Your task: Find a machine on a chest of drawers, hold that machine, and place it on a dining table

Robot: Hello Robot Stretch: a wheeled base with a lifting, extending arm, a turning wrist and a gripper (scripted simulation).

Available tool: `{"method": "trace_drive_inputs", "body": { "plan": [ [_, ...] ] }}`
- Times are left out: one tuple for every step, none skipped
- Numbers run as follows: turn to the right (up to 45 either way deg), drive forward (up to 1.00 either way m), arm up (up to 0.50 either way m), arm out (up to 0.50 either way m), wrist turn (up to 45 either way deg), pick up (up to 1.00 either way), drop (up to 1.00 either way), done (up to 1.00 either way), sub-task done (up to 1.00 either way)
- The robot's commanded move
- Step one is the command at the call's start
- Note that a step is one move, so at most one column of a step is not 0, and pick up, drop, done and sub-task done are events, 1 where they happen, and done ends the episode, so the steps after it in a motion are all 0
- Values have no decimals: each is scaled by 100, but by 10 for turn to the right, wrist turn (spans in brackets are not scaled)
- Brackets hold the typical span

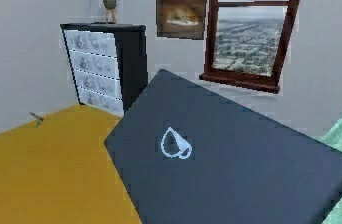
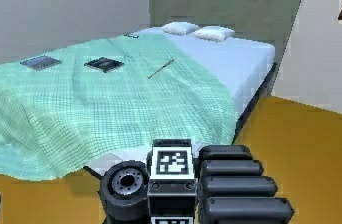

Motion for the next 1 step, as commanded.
{"method": "trace_drive_inputs", "body": {
  "plan": [
    [-450,0,0,0,0,0,0,0,0]
  ]
}}
